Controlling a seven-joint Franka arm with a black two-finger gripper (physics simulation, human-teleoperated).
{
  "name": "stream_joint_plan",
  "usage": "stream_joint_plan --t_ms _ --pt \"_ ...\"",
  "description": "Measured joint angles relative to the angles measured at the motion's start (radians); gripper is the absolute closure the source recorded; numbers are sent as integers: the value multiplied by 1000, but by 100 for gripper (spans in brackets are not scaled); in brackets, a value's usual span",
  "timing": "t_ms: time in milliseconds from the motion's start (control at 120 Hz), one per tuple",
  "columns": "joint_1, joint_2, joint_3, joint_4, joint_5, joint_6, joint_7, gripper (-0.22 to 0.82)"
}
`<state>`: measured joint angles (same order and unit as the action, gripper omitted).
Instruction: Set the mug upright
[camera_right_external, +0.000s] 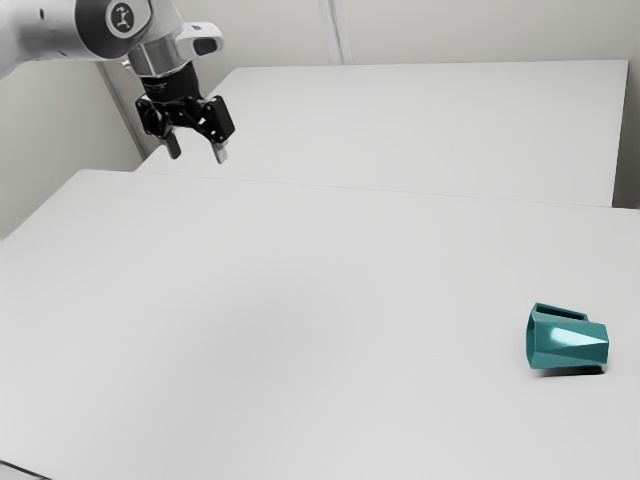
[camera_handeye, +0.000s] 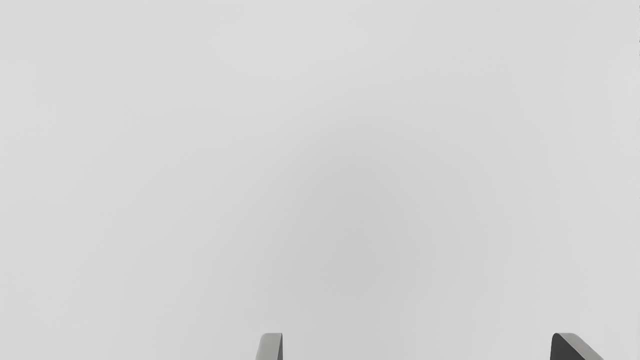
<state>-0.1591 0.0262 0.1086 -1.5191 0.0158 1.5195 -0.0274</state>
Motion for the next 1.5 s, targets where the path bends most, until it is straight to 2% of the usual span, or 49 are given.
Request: stream_joint_plan --t_ms 325,725,975,1283,1500 --pt "2 -1 -17 -20 -56 38 -4 2" --pt "-39 0 -50 -172 -288 269 55 2" --pt "-80 2 -50 -315 -517 399 168 3" --pt "-88 8 -60 -421 -747 520 334 3" --pt "-140 23 -69 -478 -880 585 458 3"
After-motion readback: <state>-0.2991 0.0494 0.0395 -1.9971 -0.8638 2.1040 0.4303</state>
